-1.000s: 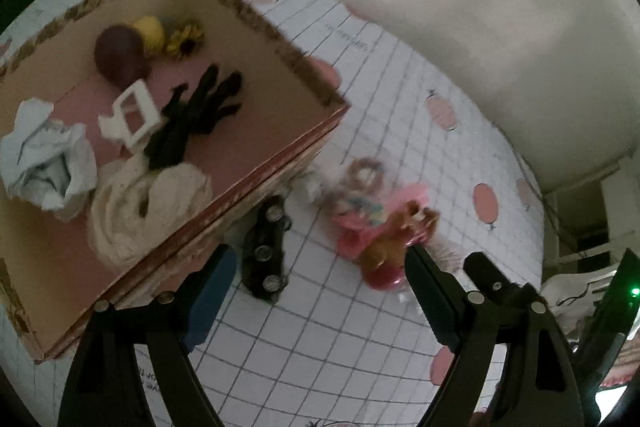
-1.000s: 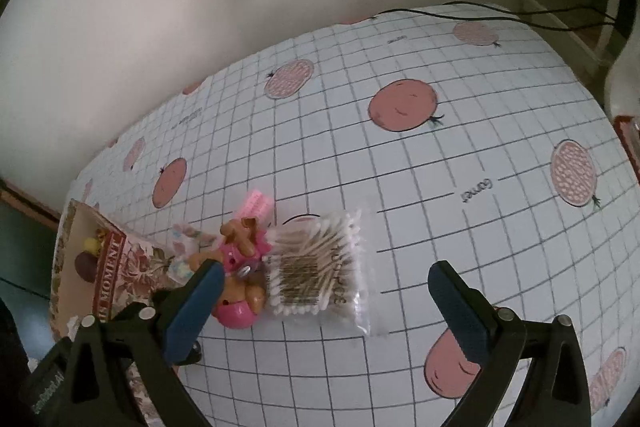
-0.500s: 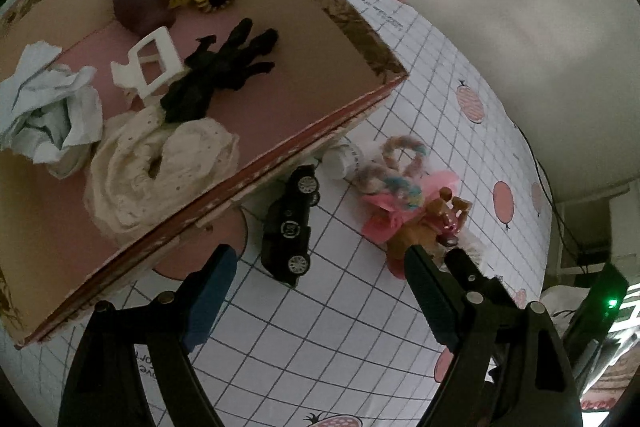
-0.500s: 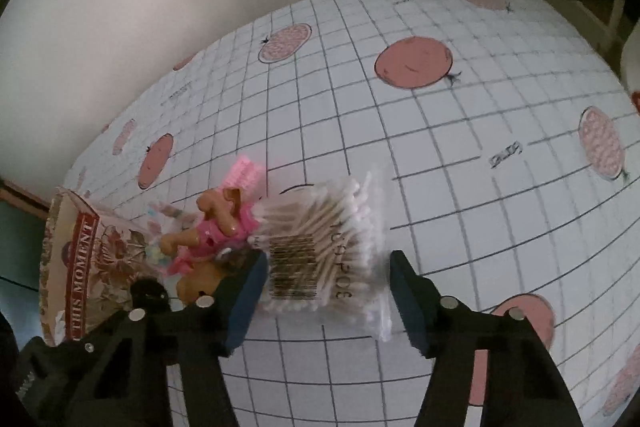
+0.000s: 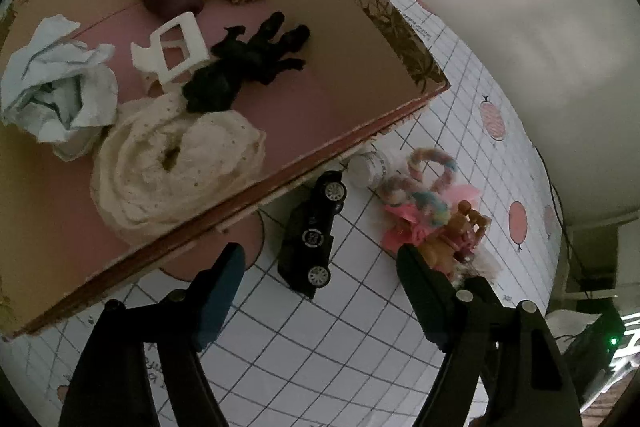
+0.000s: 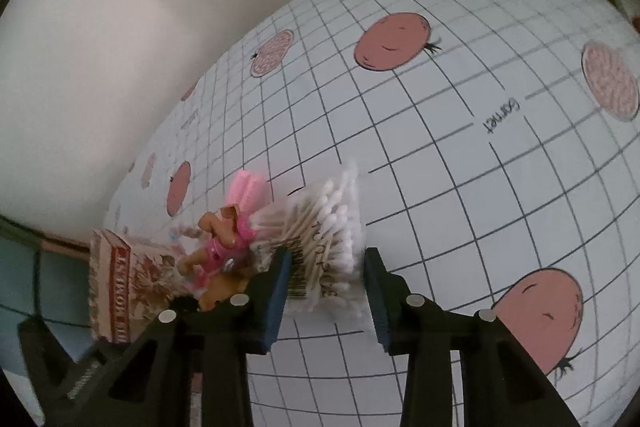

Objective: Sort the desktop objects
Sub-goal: 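Grasp the black toy car with the left tool while the right tool grasps the cotton swab pack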

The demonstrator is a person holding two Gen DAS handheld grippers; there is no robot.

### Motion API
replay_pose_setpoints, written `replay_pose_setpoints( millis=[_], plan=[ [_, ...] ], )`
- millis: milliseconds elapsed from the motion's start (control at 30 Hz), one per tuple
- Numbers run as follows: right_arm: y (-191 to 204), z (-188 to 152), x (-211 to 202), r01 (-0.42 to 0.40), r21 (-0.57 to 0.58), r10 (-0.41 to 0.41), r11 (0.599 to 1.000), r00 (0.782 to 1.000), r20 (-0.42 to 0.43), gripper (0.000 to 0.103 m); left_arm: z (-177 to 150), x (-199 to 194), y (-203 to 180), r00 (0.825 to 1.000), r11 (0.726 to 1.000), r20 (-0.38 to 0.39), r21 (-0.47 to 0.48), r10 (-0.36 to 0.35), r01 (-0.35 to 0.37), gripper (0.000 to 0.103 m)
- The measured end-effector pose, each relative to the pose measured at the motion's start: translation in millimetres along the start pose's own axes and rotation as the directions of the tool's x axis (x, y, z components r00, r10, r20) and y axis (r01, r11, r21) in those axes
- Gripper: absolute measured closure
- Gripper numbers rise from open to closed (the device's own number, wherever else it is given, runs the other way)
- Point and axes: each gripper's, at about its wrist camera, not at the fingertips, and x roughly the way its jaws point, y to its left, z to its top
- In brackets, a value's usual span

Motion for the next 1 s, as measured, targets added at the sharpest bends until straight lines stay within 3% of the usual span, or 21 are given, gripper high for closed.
replay_pose_setpoints(
  millis=[267, 367, 433, 667, 1000],
  plan=[
    [-6, 0, -2, -0.038, 0.049, 0.038, 0.998, 0.999, 0.001, 0.068, -5, 15, -8, 1.000, 1.000, 0.001, 0.015, 0.021, -0.021, 0.047],
    [-7, 0, -3, -0.037, 0.046, 0.037, 0.998, 0.999, -0.002, 0.069, -4, 13, -10, 0.999, 0.999, 0.026, 0.035, 0.039, -0.040, 0.058],
    [-7, 0, -3, -0.038, 0.046, 0.038, 0.998, 0.999, 0.000, 0.070, -3, 12, -10, 0.998, 0.998, 0.034, 0.042, 0.050, -0.051, 0.073],
    [-8, 3, -10, -0.050, 0.044, 0.049, 0.998, 0.999, 0.019, 0.082, -2, 8, -9, 0.999, 0.999, -0.011, 0.037, -0.039, 0.040, 0.074],
    [-6, 5, -19, 0.000, 0.013, 0.000, 1.000, 1.000, 0.026, 0.083, -6, -7, -8, 0.987, 0.991, -0.083, 0.005, -0.134, 0.135, 0.074]
  ],
)
